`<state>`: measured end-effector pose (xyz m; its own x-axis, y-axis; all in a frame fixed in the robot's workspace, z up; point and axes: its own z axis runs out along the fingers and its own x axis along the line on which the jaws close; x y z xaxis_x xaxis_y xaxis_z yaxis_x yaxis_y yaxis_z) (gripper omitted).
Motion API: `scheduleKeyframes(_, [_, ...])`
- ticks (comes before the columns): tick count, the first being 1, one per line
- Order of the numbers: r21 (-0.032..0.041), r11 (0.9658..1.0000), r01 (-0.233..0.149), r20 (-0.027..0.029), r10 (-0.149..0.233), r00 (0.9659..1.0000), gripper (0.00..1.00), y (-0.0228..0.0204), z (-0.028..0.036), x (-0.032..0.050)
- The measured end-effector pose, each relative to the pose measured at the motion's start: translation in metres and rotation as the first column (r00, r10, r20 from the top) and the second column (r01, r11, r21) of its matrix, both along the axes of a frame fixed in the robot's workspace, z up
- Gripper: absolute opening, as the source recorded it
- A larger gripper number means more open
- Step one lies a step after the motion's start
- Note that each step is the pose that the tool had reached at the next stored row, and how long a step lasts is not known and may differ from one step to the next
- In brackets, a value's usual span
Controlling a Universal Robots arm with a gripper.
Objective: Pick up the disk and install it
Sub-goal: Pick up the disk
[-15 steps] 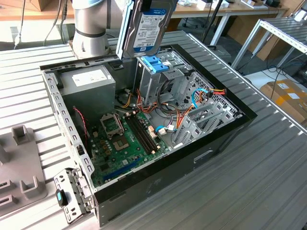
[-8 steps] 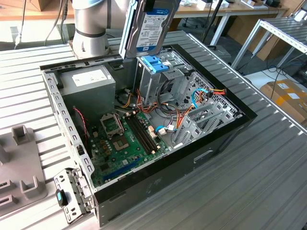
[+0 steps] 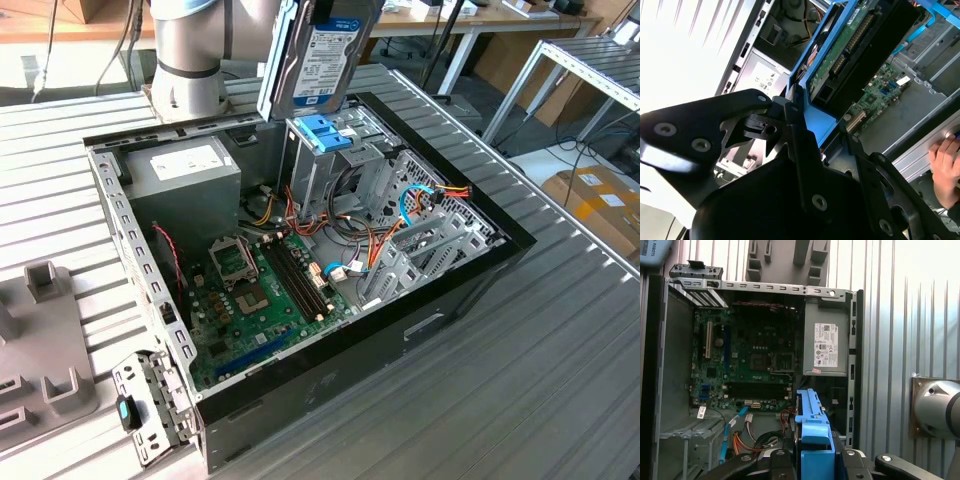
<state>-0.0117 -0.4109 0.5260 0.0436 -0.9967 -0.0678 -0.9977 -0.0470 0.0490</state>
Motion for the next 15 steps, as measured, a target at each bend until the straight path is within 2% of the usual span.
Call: scheduleKeyframes(15, [0.0,1.0,0.0,0.0,0.0,1.0,0.37,0.0,-0.0003,0.0212])
